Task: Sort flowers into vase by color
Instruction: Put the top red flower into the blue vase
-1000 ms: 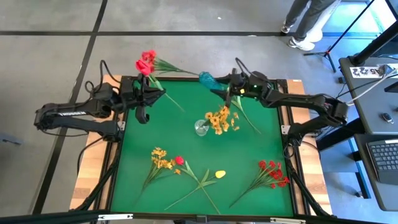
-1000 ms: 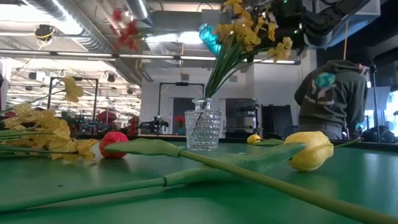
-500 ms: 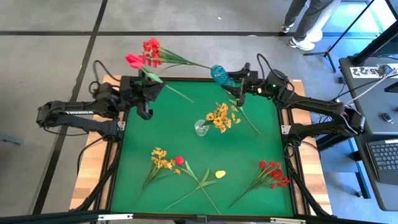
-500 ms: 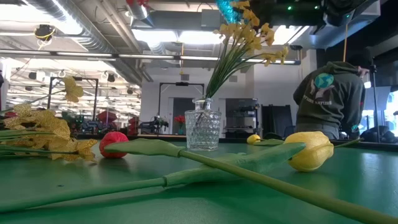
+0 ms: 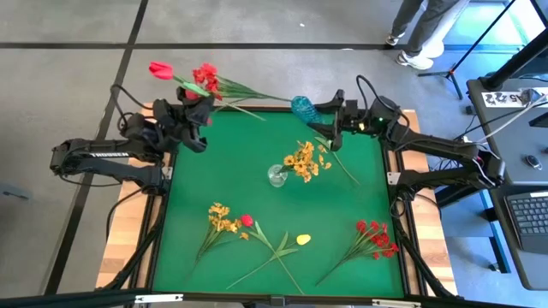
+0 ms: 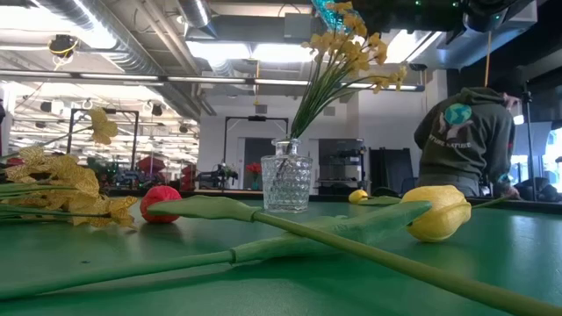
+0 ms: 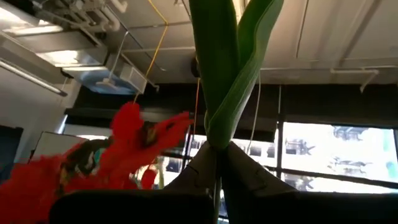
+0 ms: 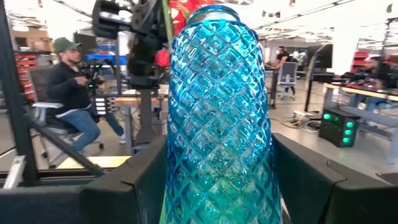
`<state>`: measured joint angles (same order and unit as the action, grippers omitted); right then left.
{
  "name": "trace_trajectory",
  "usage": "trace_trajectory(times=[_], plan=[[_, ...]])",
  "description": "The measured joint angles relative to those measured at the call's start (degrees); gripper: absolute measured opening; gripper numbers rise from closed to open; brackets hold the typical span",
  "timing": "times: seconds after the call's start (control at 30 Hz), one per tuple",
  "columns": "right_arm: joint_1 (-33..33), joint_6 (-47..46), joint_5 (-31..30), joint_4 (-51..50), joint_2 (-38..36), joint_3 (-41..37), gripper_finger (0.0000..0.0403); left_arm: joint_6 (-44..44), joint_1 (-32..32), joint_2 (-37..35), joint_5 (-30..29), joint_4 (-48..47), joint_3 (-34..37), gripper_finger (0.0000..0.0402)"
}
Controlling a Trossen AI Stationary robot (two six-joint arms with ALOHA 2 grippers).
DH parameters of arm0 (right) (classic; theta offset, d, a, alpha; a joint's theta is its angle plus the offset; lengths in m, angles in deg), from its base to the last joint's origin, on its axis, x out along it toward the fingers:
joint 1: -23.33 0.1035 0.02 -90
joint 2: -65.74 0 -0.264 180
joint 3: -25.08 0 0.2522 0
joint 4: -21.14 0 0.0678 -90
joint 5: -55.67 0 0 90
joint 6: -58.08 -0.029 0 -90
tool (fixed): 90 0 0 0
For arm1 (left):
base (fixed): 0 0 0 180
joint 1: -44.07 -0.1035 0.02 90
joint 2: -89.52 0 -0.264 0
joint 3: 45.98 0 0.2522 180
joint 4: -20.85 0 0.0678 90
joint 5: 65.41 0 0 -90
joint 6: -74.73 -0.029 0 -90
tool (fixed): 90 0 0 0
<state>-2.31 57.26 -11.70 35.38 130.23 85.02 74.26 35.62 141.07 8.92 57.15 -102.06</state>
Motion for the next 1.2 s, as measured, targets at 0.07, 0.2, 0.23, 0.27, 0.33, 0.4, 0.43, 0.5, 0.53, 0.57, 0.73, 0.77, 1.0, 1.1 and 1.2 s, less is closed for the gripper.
trace_trajectory(times=[0.07,0.2,0.23,0.27,0.33,0.4,0.43,0.5,0.53,0.57,0.73,0.77,1.0,1.1,1.2], plan=[[1.11,0.08,0.38,0.0,0.01,0.0,0.0241,-0.13,0.0,0.0,0.01,1.17,0.0,0.0007],[3.14,1.21,0.48,-1.64,0.03,0.0,0.0241,-0.16,0.0,-0.02,0.01,1.65,0.0,0.0007],[3.63,1.26,0.48,-2.12,0.05,0.0,0.0241,-0.2,0.0,-0.02,0.01,1.65,0.0,0.0007],[4.11,1.33,0.46,-2.42,0.06,0.0,0.0241,-0.24,0.0,-0.02,0.01,1.67,0.0,0.0007],[5.16,2.04,0.41,-2.98,0.06,0.0,0.0241,-0.27,0.0,-0.02,0.05,1.9,0.0,0.0007],[6.12,2.77,-0.66,-4.28,0.06,0.02,0.0241,-0.27,0.0,0.0,0.18,2.41,0.02,0.0007],[6.49,2.97,-1.13,-5.05,0.06,0.02,0.0241,-0.29,0.0,-0.01,0.3,2.61,0.02,0.0007],[7.02,3.73,-1.42,-6.69,0.08,0.02,0.0241,-0.29,0.0,-0.02,0.67,2.83,0.02,0.0007],[7.05,4.06,-1.48,-7.17,0.08,0.02,0.0241,-0.28,0.0,0.0,1.03,2.92,0.02,0.0007],[7.04,4.09,-1.48,-7.62,0.08,0.02,0.0241,-0.27,0.0,0.0,1.41,2.96,0.02,0.0007],[7.03,4.11,-1.61,-8.68,0.36,0.02,0.0241,-0.24,0.45,1.1,1.88,3.59,0.04,0.0007],[7.03,4.11,-1.61,-8.66,0.36,0.02,0.0241,-0.18,0.69,1.57,2.15,3.8,0.04,0.0007],[7.03,4.09,-2.5,-8.56,0.65,0.04,0.0241,-0.07,2.46,6.98,4.46,11.52,0.04,0.0007],[7.03,4.02,-2.49,-8.56,0.65,0.04,0.0241,-0.11,2.82,8.94,4.49,14.52,0.04,0.0007],[7.03,3.98,-2.49,-8.54,0.65,0.04,0.0241,-0.11,2.8,10.43,4.49,15.73,0.04,0.0007]])
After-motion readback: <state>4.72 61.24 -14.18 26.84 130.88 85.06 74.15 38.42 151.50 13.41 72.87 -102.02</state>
